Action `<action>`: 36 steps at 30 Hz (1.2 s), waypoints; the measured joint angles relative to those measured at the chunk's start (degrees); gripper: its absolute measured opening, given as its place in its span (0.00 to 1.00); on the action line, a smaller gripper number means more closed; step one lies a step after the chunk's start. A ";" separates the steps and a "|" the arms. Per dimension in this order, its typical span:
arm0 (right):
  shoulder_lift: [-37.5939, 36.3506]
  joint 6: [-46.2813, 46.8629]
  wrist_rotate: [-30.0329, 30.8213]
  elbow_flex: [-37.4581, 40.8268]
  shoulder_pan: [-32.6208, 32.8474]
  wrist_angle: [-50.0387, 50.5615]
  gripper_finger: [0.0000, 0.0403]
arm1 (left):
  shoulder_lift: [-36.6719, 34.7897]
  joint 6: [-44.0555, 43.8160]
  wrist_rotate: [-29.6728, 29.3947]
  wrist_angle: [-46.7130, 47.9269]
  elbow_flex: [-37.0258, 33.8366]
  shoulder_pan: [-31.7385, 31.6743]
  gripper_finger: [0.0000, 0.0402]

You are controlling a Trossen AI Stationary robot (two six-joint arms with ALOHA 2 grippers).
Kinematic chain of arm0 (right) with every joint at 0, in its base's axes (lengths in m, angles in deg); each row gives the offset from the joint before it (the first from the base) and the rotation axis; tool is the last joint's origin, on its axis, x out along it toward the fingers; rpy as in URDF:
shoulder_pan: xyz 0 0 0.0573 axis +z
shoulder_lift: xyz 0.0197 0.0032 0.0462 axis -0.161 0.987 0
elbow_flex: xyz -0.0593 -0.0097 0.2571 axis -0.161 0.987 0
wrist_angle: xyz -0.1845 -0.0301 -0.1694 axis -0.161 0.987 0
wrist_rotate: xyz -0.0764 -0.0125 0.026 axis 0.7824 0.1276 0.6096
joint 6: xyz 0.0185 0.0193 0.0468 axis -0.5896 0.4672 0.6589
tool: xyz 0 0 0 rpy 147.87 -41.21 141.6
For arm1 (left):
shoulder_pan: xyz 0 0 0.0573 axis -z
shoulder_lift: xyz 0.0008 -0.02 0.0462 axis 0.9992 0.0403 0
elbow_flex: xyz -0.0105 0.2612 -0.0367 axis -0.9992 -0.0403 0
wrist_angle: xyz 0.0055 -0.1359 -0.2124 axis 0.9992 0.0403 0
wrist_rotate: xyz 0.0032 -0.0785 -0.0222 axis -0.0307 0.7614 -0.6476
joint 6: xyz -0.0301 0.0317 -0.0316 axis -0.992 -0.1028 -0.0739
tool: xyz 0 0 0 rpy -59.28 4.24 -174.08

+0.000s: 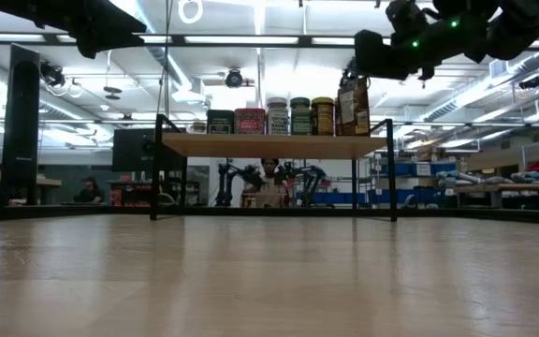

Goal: Shelf spices
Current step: Return to Home Position

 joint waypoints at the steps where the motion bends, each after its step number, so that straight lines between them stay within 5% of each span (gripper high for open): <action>1: -0.05 -0.92 0.80 0.00 0.01 -0.94 0.23 | 0.00 -0.02 0.00 0.00 0.00 0.00 0.59; 11: -0.53 -11.37 1.43 0.00 2.55 -17.46 0.29 | 0.00 -1.83 -0.07 -3.09 0.00 0.00 0.59; 15: -4.06 -12.36 -3.56 0.00 5.67 -19.54 0.27 | -0.07 -2.28 -0.04 -2.93 1.68 0.00 0.59; 20: -11.32 -10.41 -15.14 -0.02 9.37 -8.12 0.17 | -0.07 -0.39 0.32 2.64 7.51 0.00 0.59; 25: -20.31 -10.03 -12.81 -1.11 12.04 11.88 0.02 | -0.07 2.60 -2.26 10.83 14.07 0.00 0.59; 31: -32.76 -12.98 -8.18 -1.25 15.55 22.31 0.01 | -2.00 6.06 -4.58 18.33 19.48 0.00 0.59; 36: -42.82 -10.09 -10.55 0.85 17.62 33.56 0.00 | -8.36 8.84 -7.30 20.64 18.39 0.00 0.59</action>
